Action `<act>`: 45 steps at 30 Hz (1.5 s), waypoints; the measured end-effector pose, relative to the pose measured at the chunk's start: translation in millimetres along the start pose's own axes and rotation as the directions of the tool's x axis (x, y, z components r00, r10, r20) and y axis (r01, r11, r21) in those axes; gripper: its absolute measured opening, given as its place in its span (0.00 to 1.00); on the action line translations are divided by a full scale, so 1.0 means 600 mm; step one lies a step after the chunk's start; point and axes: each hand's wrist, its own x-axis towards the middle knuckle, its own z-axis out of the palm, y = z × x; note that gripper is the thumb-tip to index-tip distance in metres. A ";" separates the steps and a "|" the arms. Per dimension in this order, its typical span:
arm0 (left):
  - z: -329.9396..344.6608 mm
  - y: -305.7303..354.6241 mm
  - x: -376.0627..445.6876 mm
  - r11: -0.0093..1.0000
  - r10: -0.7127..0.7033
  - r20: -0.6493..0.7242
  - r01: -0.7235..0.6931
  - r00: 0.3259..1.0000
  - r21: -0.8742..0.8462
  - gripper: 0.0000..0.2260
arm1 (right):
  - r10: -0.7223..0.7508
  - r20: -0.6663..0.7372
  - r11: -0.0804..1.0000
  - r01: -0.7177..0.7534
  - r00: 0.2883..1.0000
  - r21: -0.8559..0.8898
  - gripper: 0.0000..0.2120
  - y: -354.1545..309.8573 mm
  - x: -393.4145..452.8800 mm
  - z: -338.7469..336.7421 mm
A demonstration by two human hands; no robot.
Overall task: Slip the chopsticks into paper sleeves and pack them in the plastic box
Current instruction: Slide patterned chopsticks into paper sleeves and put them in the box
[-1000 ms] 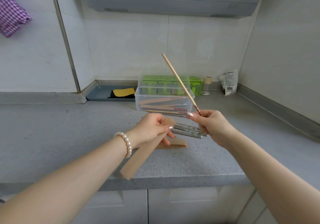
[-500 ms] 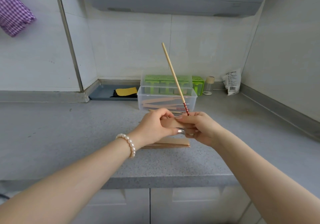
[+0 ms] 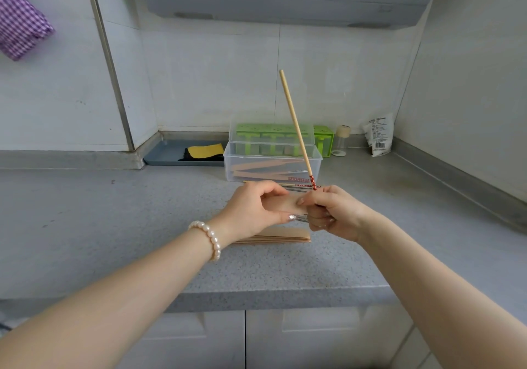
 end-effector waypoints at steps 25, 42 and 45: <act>0.012 0.001 -0.006 0.992 0.039 0.036 -0.043 0.999 0.122 0.12 | 0.036 -0.130 0.959 -0.071 0.991 -0.273 0.10 0.005 0.005 0.008; -0.019 -0.041 0.000 0.981 -0.072 -0.107 0.090 0.992 0.170 0.14 | -0.319 -0.354 0.803 0.052 0.879 -0.594 0.15 -0.018 -0.034 -0.094; -0.026 -0.048 0.002 0.978 -0.090 -0.128 0.111 0.988 0.174 0.14 | -0.341 -0.412 0.782 0.012 0.845 -0.624 0.11 -0.012 -0.042 -0.125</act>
